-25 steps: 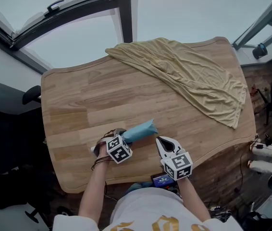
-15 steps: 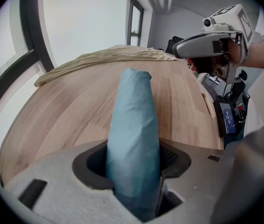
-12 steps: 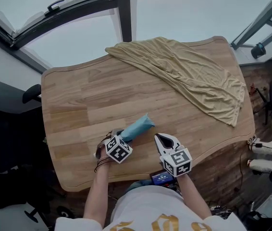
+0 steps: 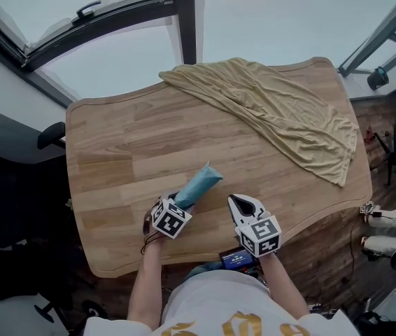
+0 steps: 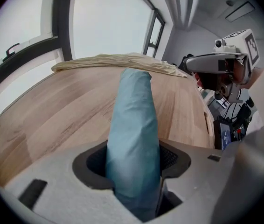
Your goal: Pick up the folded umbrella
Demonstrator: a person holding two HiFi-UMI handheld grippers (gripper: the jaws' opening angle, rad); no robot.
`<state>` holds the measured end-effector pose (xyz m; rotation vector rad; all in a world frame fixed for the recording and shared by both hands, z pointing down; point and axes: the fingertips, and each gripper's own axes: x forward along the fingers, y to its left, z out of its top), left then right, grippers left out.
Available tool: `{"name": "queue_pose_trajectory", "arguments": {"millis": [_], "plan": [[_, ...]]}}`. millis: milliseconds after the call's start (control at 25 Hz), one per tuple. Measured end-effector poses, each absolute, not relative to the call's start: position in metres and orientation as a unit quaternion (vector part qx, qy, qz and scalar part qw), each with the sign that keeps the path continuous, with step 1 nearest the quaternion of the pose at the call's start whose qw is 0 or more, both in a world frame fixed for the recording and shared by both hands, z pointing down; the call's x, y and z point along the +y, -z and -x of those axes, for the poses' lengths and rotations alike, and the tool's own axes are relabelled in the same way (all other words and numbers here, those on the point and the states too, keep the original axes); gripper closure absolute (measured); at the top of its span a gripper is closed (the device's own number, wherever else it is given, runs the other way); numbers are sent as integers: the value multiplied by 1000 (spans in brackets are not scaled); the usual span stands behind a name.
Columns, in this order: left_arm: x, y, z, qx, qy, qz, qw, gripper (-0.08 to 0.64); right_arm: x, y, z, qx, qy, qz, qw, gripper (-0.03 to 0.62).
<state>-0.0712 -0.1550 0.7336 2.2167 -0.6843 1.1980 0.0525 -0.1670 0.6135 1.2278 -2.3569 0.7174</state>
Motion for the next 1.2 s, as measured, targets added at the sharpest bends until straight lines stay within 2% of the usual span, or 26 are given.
{"name": "queue_pose_trajectory", "arguments": {"millis": [240, 480, 1000, 1200], "plan": [[-159, -718, 72, -290, -391, -822, 296, 301, -167, -611, -43, -844, -257, -432, 190, 583], [-168, -694, 70, -321, -357, -830, 285, 302, -162, -606, -36, -849, -247, -428, 189, 583], [-175, -650, 73, -378, -259, -842, 285, 301, -155, -578, -31, -847, -255, -447, 134, 584], [-173, -630, 77, -391, -248, -848, 257, 301, -153, -563, -27, -853, -238, -450, 120, 583]]}}
